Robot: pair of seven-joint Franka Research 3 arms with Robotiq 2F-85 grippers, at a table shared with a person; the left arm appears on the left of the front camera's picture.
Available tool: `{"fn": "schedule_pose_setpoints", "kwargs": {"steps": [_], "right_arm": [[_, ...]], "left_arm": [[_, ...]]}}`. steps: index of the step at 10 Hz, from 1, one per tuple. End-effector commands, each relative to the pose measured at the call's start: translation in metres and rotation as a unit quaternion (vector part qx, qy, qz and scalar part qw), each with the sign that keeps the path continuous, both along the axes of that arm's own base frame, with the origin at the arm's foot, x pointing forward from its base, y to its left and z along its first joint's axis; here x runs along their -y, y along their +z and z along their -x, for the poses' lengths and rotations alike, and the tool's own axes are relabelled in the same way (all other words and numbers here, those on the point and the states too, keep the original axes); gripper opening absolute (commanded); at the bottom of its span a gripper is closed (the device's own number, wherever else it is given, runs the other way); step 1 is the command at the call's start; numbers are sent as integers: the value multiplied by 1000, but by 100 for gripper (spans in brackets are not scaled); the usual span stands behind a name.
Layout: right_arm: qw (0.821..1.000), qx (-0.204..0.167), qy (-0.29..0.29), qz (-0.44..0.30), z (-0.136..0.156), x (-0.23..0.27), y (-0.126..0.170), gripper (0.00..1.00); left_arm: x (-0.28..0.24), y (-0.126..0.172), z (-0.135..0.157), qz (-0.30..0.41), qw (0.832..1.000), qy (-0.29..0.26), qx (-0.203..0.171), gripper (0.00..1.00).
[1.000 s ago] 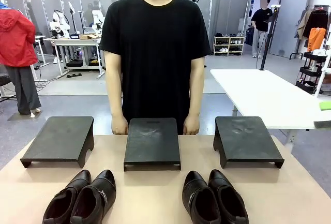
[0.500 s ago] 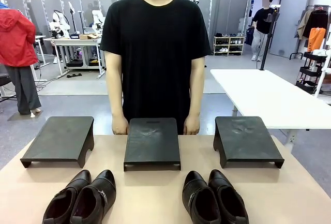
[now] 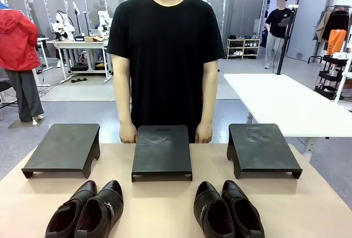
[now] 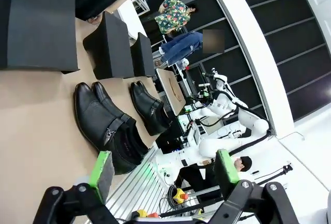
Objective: Place the shoes on the stand as instructed by the person.
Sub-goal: Pick up one pair of Shoes and place it on the Shoes Stand indicated by the person.
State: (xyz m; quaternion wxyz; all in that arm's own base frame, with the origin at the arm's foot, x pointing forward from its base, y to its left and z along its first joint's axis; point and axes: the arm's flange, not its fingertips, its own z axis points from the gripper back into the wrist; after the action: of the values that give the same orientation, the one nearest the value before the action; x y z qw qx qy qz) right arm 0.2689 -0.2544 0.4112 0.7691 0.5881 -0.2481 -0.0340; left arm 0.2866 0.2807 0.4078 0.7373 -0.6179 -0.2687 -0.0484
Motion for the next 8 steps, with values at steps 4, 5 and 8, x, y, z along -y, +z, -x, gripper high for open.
{"fn": "schedule_pose_setpoints", "kwargs": {"steps": [4, 5, 8], "right_arm": [[1000, 6, -2, -3, 2, 2, 3, 100], [1000, 6, -2, -3, 2, 2, 3, 100], [1000, 6, -2, -3, 2, 2, 3, 100]], "left_arm": [[0, 3, 4, 7, 1000, -3, 11, 100], [0, 3, 4, 7, 1000, -3, 11, 100], [0, 3, 4, 7, 1000, -3, 11, 100]]}}
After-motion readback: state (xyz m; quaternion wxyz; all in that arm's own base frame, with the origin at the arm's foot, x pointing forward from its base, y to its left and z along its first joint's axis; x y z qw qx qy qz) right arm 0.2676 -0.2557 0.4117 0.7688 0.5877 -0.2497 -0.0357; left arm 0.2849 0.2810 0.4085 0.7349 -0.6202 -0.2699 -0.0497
